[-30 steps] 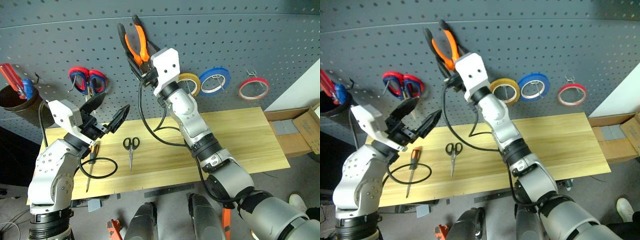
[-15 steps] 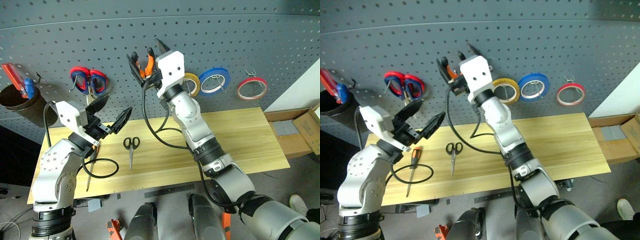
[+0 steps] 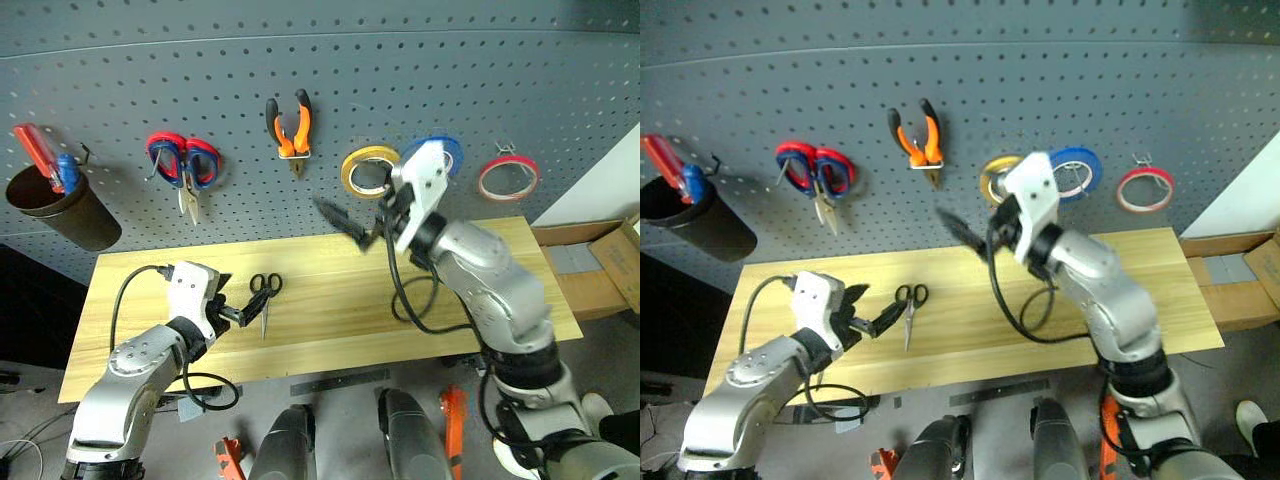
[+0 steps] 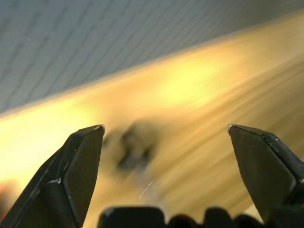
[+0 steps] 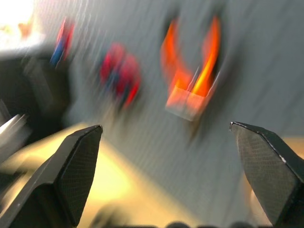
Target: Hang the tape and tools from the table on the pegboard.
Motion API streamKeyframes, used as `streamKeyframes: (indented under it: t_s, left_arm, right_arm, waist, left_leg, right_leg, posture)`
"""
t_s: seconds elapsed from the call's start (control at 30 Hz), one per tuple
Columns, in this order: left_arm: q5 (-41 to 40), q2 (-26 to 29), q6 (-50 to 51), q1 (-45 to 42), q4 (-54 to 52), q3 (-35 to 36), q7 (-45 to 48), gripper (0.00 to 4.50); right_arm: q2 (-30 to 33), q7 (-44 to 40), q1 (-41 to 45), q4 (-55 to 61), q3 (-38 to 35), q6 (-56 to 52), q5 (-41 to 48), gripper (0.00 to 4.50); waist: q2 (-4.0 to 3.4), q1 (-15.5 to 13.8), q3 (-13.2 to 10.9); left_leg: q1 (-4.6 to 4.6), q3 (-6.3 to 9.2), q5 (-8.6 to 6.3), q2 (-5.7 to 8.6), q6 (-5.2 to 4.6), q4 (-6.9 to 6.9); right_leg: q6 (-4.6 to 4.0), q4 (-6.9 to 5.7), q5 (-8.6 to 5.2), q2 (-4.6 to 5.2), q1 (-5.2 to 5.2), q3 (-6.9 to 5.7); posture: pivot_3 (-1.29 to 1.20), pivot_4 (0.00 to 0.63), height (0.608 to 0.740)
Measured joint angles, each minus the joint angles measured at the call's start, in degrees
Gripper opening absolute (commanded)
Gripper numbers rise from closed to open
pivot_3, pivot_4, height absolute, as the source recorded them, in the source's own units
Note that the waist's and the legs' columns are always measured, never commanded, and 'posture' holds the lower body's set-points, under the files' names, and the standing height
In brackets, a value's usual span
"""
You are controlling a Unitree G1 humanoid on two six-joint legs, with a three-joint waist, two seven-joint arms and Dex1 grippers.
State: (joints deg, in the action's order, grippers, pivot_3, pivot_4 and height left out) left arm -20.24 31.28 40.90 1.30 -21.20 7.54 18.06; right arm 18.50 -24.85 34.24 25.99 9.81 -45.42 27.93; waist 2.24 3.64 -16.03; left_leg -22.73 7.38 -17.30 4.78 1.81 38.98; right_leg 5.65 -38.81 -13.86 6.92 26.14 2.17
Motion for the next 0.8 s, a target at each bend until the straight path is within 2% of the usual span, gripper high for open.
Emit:
streamKeyframes:
  t_s: [0.1,0.27,0.5,0.73,0.8]
  left_arm:
    - [3.20,-0.40,6.08,-2.48,2.88,-4.75,-2.75,4.50]
    - [5.24,-7.11,11.61,-9.33,10.28,-5.97,-7.47,4.50]
    - [8.99,-11.77,13.56,-17.46,19.29,-8.96,-10.31,4.50]
    - [10.27,-15.15,14.81,-19.11,22.10,-7.52,-12.63,4.50]
    - [10.30,-15.82,14.82,-19.41,22.55,-6.78,-12.95,4.10]
  right_arm:
    - [2.11,-0.88,-1.69,2.87,0.11,-6.44,2.98,4.46]
    - [2.07,0.23,-3.55,4.52,1.28,-11.45,4.17,4.46]
    - [1.49,1.50,-3.96,5.49,3.35,-12.64,3.53,4.46]
    - [2.75,0.82,-3.96,5.49,3.84,-12.64,2.46,4.46]
    - [2.86,0.27,-3.95,5.49,3.85,-12.64,2.43,4.50]
  waist:
    - [0.00,-0.63,0.00]
    - [0.02,-1.22,0.00]
    - [0.03,-1.73,0.01]
    - [0.03,-1.79,0.01]
    - [0.03,-1.79,0.02]
  left_leg:
    - [0.05,0.00,-0.02,-0.04,-0.05,0.01]
    - [0.02,-0.01,0.07,-0.08,0.11,0.08]
    - [0.01,-0.08,0.07,-0.09,0.13,0.08]
    - [0.02,-0.08,0.07,-0.10,0.13,0.06]
    - [0.03,-0.08,0.07,-0.10,0.14,0.06]
  right_leg:
    - [-0.05,-0.01,0.03,-0.04,-0.06,-0.05]
    - [-0.09,-0.02,0.06,-0.03,-0.05,-0.11]
    - [-0.09,0.08,0.07,-0.01,-0.03,-0.13]
    - [-0.09,0.13,0.07,0.00,-0.05,-0.14]
    - [-0.09,0.12,0.07,0.00,-0.06,-0.15]
  posture:
    - [0.01,0.282,0.740]
    - [0.01,0.283,0.740]
    - [0.01,0.278,0.740]
    - [0.00,0.275,0.740]
    - [0.00,0.276,0.740]
